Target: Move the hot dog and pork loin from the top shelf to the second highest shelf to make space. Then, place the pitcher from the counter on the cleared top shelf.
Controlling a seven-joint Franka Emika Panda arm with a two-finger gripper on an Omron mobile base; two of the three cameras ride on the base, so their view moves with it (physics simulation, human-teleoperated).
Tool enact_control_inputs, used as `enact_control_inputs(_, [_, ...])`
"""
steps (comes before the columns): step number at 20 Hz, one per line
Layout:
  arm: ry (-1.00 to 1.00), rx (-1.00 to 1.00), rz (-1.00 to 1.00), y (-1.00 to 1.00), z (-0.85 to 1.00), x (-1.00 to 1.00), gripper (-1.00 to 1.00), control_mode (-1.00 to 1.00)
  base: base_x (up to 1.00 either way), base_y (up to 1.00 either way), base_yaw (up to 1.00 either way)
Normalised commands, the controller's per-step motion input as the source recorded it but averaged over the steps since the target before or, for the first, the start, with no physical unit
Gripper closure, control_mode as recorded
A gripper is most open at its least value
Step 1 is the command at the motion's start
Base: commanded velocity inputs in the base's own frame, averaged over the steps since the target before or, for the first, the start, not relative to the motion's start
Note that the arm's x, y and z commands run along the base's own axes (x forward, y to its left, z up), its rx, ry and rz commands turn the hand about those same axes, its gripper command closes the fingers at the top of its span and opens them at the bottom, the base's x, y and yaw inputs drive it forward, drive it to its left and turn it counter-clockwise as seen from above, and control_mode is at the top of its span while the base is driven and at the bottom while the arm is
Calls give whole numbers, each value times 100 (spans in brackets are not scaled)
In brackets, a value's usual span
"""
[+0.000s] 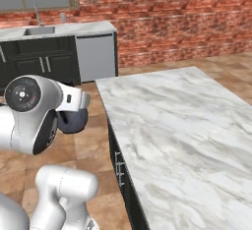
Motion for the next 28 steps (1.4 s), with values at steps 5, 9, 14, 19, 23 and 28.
enact_control_inputs(5, [0, 0, 0, 0, 0, 0, 100, 100, -50, 4, -24])
enact_control_inputs(9, [0, 0, 0, 0, 0, 0, 100, 100, -78, 2, -53])
enact_control_inputs(14, [0, 0, 0, 0, 0, 0, 100, 100, -94, 10, -60])
enact_control_inputs(19, [0, 0, 0, 0, 0, 0, 100, 100, -100, 3, -60])
enact_control_inputs(23, [0, 0, 0, 0, 0, 0, 100, 100, -77, 0, -78])
enact_control_inputs(28, [0, 0, 0, 0, 0, 0, 100, 100, -14, 0, -94])
